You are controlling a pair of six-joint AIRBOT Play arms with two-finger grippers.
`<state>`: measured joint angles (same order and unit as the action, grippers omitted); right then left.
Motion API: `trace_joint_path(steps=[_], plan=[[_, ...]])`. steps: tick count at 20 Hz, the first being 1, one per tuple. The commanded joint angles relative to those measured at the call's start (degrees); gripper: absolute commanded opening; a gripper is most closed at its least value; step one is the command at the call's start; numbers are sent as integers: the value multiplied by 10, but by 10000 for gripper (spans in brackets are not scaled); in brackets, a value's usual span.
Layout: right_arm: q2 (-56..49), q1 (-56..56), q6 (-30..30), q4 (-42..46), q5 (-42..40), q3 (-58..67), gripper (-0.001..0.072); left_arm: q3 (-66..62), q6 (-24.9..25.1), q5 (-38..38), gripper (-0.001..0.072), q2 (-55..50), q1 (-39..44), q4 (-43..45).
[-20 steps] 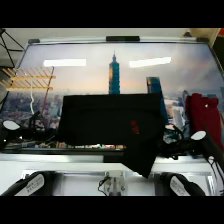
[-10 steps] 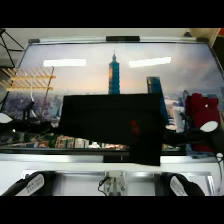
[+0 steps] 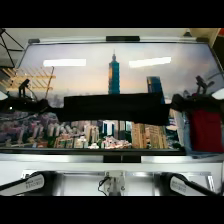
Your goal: Fold the shirts.
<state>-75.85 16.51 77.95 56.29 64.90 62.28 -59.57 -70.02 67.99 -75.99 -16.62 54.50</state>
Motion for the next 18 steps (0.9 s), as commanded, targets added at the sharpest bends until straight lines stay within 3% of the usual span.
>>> trace_joint_path(steps=[1, 3, 6, 7, 8, 9, 10, 11, 14, 15, 18], plan=[[-130, -62, 14, 46, -84, 111, 63, -60, -41, -34, 31, -88, 3, -39], [-187, -78, 45, 80, -96, 156, 64, -82, -49, -46, 31, -128, 3, -65], [-229, -84, 45, 47, -108, 175, 67, -94, -48, -57, 32, -176, 11, -75], [-236, -85, 45, 48, -104, 175, 133, -94, -48, -59, 59, -189, 15, -79], [-237, -85, 44, 51, -94, 175, 343, -95, -47, -59, 236, -199, 19, -90], [-233, -85, 33, 51, -75, 175, 556, -95, -38, -59, 553, -203, 20, -110], [-224, -79, 10, 54, -49, 175, 598, -98, -23, -56, 700, -202, 19, -125], [-210, -70, -11, 66, -15, 175, 676, -111, -10, -38, 698, -200, 17, -125], [-188, -40, -35, 135, 80, 175, 693, -176, -8, 27, 652, -196, 1, -125], [-193, -37, -39, 130, 96, 175, 693, -194, -14, 37, 609, -191, -1, -125], [-226, -48, -70, 69, 90, 175, 692, -216, -23, 54, 609, -167, 7, -125]])
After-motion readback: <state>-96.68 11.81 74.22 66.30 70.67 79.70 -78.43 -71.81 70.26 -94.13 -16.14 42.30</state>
